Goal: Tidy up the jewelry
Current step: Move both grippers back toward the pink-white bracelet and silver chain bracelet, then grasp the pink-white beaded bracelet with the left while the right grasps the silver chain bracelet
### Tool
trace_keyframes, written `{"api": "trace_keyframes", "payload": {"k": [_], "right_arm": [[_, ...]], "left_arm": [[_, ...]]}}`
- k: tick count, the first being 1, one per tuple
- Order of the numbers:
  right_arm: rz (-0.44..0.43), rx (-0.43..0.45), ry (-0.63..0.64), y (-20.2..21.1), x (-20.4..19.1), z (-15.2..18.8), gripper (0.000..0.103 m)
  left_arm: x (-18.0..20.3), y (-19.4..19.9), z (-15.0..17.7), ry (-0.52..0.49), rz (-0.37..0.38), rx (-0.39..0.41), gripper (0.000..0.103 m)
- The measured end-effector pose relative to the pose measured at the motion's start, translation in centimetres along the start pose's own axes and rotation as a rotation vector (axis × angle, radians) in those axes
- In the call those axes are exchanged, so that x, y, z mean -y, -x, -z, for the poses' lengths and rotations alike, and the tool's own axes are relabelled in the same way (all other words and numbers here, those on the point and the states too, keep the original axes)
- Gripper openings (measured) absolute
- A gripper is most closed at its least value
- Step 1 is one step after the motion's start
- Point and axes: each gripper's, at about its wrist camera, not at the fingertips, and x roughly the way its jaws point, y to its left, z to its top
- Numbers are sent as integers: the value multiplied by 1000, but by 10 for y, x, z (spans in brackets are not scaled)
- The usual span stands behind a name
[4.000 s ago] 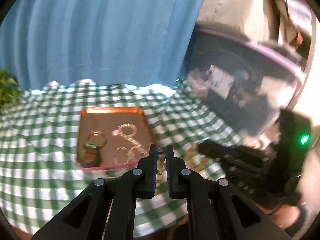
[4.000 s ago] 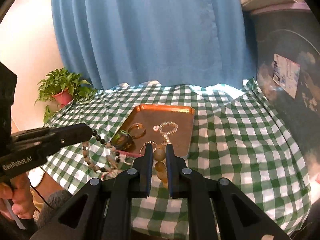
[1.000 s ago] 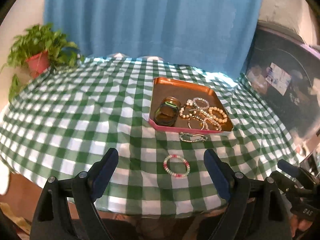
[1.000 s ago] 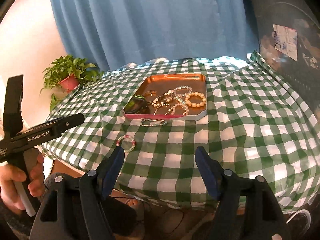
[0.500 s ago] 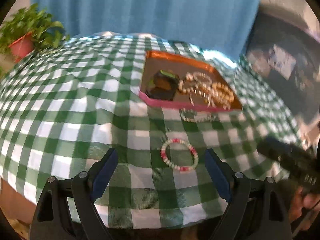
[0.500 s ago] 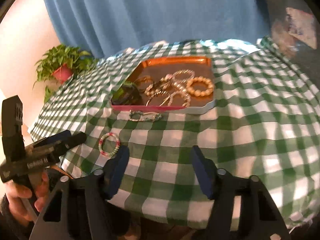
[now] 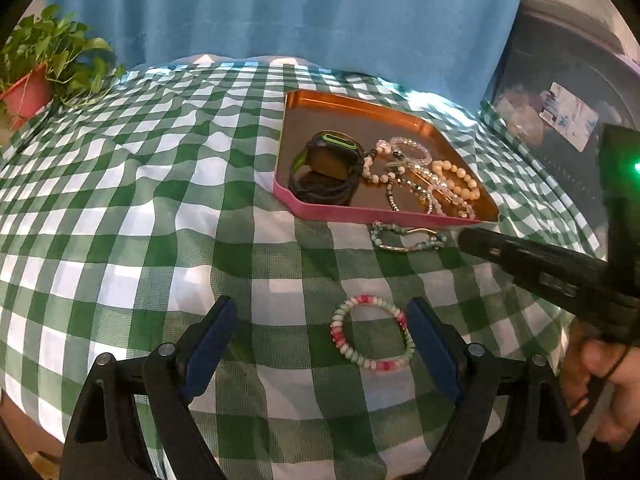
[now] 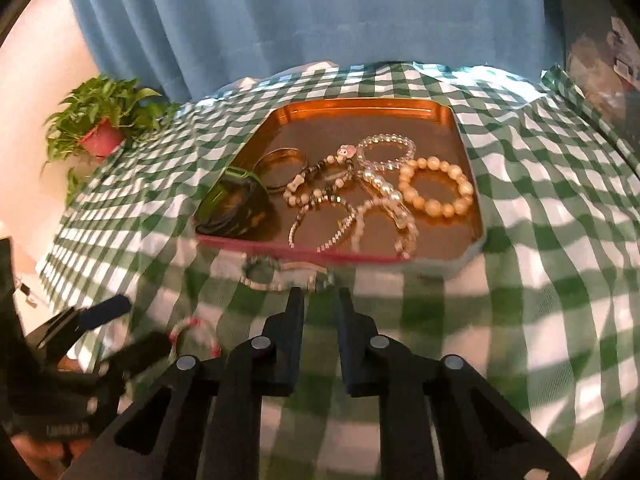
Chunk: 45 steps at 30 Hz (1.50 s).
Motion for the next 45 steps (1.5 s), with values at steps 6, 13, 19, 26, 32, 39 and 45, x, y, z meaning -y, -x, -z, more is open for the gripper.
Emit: {"api": "trace_keyframes", "payload": {"k": [6,13,19,26,32,39,45], "right_arm": [[93,-44,41,-24,-12,-12,14],[88,-45,107,-26,-16,-4,7],[77,-82,106,-8,-6,23,0],[6,-83,17,2,6,20,4],[-5,-67,-6,-23,-8,-12,13],[133,-53,144,-32,-21,-1,11],[122,-69,145,-11,-8,17,11]], "left_arm": [[9,2,3,-52,-3,12,85],[8,1,3,-50,2,9,84],[1,0,4,-21,1,-3,84],[1,-1,4,-4,8,-3,84],[1,-6,1,0,-7,-15,84],[-1,-8,1,1,0,-27,84],[6,-11,2,-26,-8,-35,82]]}}
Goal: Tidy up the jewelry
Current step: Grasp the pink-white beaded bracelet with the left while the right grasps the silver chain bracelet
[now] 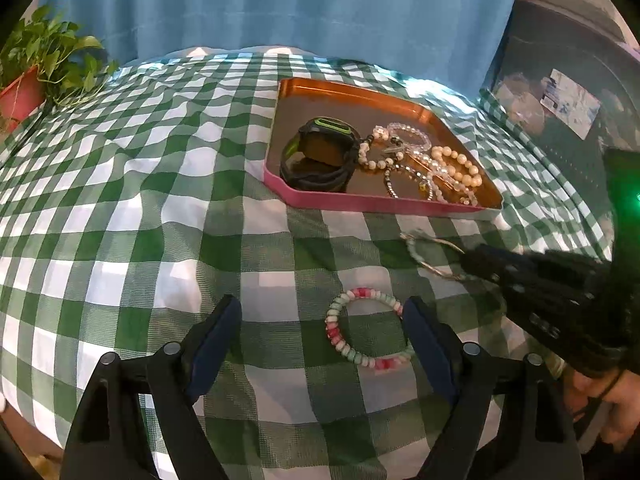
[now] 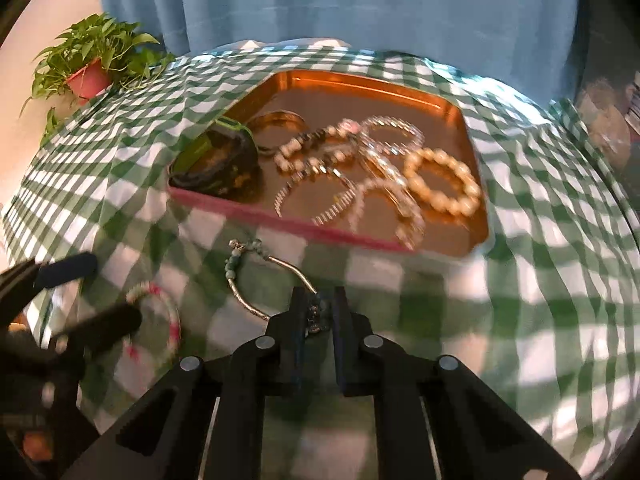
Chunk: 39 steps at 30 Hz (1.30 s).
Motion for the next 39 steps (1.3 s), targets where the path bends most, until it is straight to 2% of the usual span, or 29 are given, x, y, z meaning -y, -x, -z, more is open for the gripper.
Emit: {"api": "trace_keyframes", "payload": {"k": [4,8,11,18,19,21,22,23,24,25,27,30,31,36,39], "right_arm": [[-24,-25,-58,12,10,17,11],[-40,-35,-51,24,7,34,11],[-114,-14,-58,33,7,40,11],[-144,24,28,35,8,35,18],[-141,29,46,33,6,33,18],[-113,16,85,25,0,33,18],[-116,8,91,21,-1,32,19],[-121,28,96,21,-2,33,19],[-107,36,105,21,-3,33,12],[-75,38,121,20,-5,33,2],[-74,38,109,20,-1,33,2],[-72,33,51,24,13,36,2],[-68,35,38,26,19,38,2],[-53,45,-24,38,43,51,2],[-78,44,-40,40,47,52,2]], "left_arm": [[1,-1,1,-3,-2,-8,82],[3,-3,2,-5,-6,-17,82],[5,-4,4,-17,-14,-28,82],[12,-7,7,-62,-40,-24,81],[15,-8,7,-82,-52,-19,78],[20,-8,7,-119,-73,-3,44],[23,-8,7,-136,-79,5,36],[23,-8,7,-142,-73,9,17],[23,-8,7,-137,-39,3,6],[21,-8,6,-120,1,-2,6],[20,-4,5,-113,9,16,6],[23,18,4,-120,68,98,6],[26,24,6,-140,66,124,6],[35,19,8,-173,83,93,6],[34,11,7,-158,82,62,7]]}}
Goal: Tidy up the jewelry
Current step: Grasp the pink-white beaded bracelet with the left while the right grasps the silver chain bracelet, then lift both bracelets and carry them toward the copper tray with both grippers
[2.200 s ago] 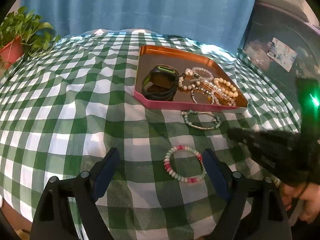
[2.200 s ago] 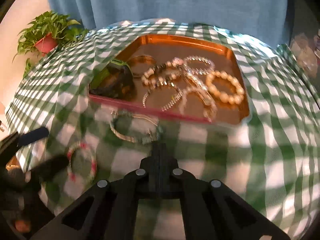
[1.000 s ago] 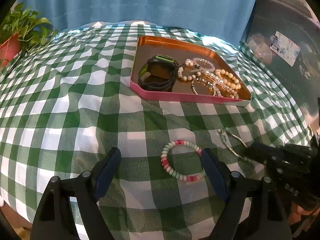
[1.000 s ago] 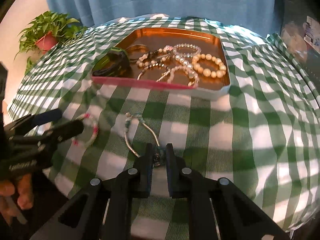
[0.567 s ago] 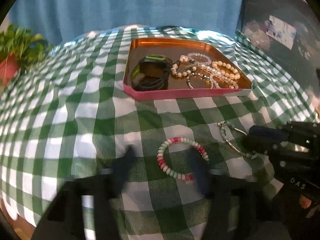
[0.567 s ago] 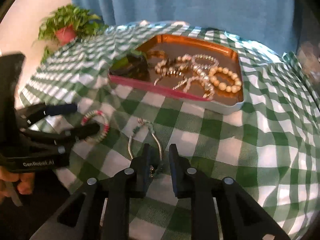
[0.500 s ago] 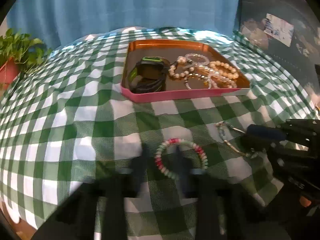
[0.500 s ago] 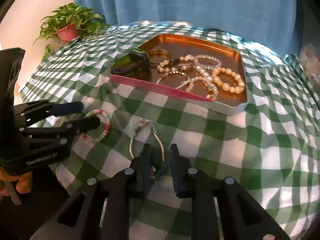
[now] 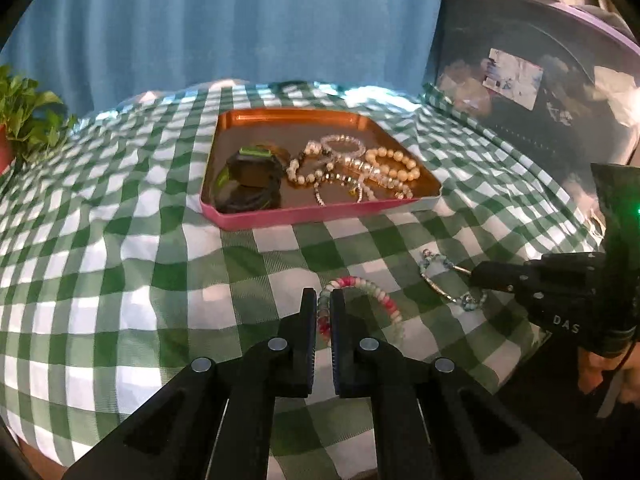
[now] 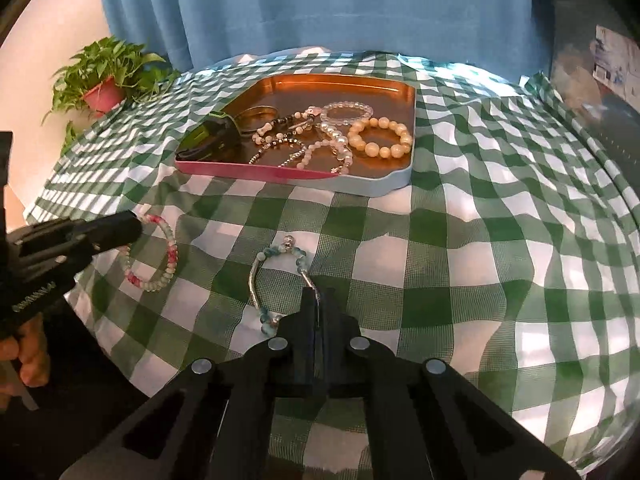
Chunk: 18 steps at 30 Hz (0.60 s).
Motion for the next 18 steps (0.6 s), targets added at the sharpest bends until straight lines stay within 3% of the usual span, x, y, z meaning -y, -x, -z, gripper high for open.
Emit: {"api": "trace_keyframes", "payload": {"k": [4,9,13,15,18], "right_arm": [[-3,0,-15,-4,0,-3,7],[17,-2,45,-12,-9,-5,12],[3,2,52,-16,-11,-10,13],[-2,5,59,-18,-13,-13,16],[0,2,84,-23,-17,-17,25]], "left_arm": [[-7,-18,2,52,-27,-85,8],[-16,-19,2,114,1,-73,12],[-6,-21,3,55,-53,-61,13],[6,-23,4,-9,-96,-57,21],[11,-24,4,-26,-71,-57,36]]}}
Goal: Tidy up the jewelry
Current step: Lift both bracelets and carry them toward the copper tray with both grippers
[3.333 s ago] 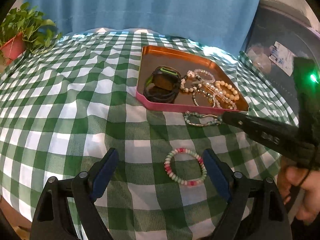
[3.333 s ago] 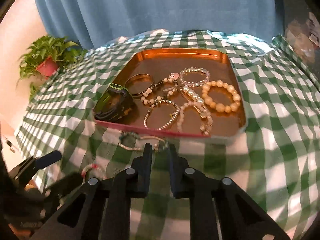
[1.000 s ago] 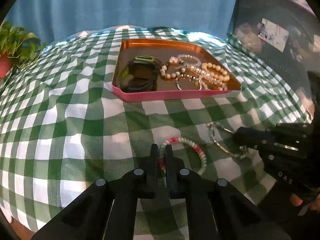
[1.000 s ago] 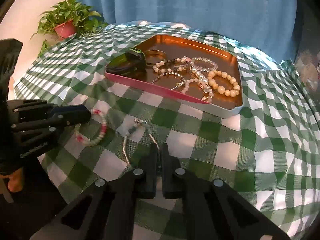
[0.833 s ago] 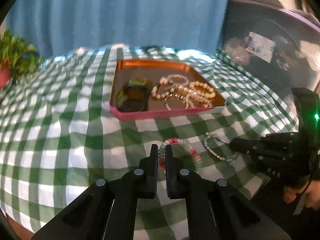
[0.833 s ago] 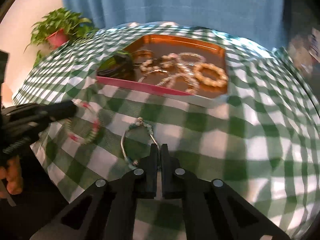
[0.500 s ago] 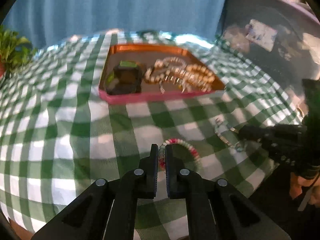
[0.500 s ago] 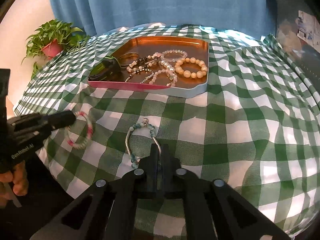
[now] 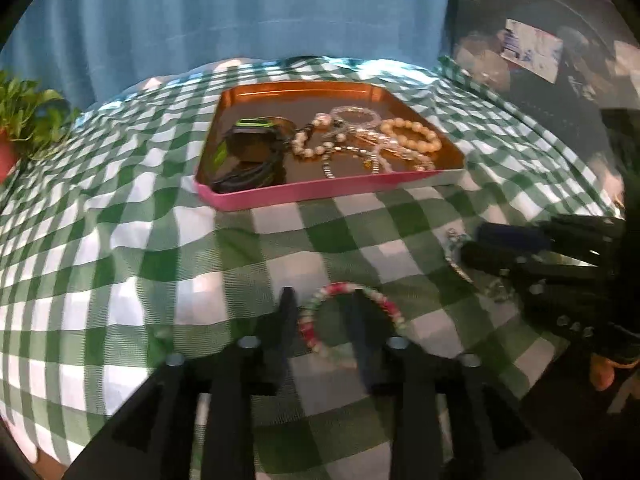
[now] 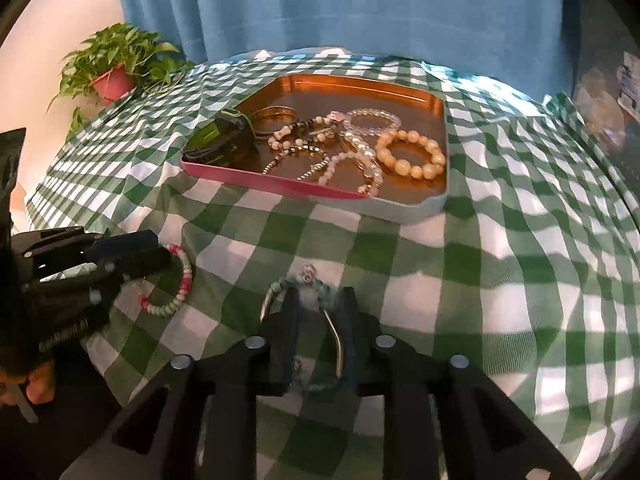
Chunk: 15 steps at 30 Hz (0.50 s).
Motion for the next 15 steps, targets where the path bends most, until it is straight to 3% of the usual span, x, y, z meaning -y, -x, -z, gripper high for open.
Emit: {"api": "trace_keyframes", "payload": {"k": [4,5,6,10,12,15], "right_arm": [[21,17,51,-6,-8,-3,27],[14,27,45,-6,-7,-3,23],[18,36,33,-7,-4,-3,4],[4,47,3,-8,2,-4,5],[25,52,16,-7,-2,-4,5],[-50,71,-41,-1,1,-3,4]], "left_arm": [[-1,-1,-1,-4,12,8,30],[-1,-2,-1,-1,16,8,17],[-3,-2,-1,13,22,5,10],[-16,-2,-3,81,70,-6,6],[-16,1,-3,75,39,5,6],[-12,13,-7,44,-1,45,6]]}}
